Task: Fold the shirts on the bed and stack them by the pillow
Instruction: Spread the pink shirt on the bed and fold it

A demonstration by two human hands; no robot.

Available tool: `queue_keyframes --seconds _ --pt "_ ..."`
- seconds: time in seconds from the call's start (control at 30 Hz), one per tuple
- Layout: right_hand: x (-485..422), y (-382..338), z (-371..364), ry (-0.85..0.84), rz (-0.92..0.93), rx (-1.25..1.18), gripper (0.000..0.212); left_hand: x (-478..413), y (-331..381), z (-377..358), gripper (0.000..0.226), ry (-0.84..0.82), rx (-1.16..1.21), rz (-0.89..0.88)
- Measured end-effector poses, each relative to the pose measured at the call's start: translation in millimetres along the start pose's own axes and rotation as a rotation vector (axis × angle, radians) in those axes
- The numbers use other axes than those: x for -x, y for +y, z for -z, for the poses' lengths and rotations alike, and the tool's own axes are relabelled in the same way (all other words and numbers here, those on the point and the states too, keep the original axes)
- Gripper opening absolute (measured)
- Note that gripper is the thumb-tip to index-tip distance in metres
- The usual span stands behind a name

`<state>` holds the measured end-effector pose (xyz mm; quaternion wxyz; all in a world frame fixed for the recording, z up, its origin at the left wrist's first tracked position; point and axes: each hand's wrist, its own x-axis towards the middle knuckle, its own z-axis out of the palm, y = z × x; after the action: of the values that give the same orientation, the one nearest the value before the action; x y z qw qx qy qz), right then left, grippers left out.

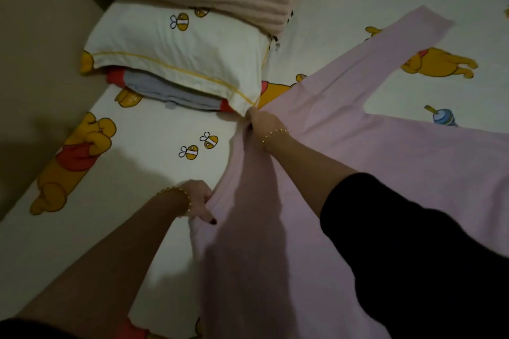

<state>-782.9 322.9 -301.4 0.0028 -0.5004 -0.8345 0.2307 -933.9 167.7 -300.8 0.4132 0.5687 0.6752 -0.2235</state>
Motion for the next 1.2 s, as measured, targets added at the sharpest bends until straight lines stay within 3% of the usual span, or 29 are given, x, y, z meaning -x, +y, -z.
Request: queue_keyframes --seconds 0.1,0.2,0.3,0.4,0.83,0.9,1.03,1.2 --pt "-6.2 -3.8 2.3 0.108 -0.039 -0.125 0.032 6.4 -20.8 8.5 0.045 0.185 0.002 0.029" --pt "5.2 -0.2 -1.7 0.083 -0.080 -0.248 0.032 13.1 -27.3 -8.1 0.034 0.312 0.075 0.026" --pt "41.4 11.5 -4.6 0.085 -0.114 -0.301 0.038 21.0 -19.0 -38.1 0.042 0.517 0.173 -0.042" --pt "97.4 34.6 -4.2 0.089 -0.149 -0.358 0.037 40.5 2.5 -55.6 0.040 0.673 0.116 -0.061" --pt "396.8 165.9 -5.4 -0.008 -0.335 -0.246 0.022 128.1 152.2 -191.1 0.015 0.453 0.093 -0.275" --pt "436.2 178.4 -9.5 -0.027 -0.312 -0.216 0.021 132.6 172.7 -210.3 0.020 0.430 0.116 -0.282" --pt "504.1 201.5 -18.8 -0.152 -0.229 -0.047 0.052 132.4 205.5 -242.3 0.046 0.484 -0.105 -0.409" --pt "557.5 236.6 -45.0 -0.182 -0.203 0.332 0.060 123.1 227.7 -262.6 0.039 0.537 -0.379 -0.373"
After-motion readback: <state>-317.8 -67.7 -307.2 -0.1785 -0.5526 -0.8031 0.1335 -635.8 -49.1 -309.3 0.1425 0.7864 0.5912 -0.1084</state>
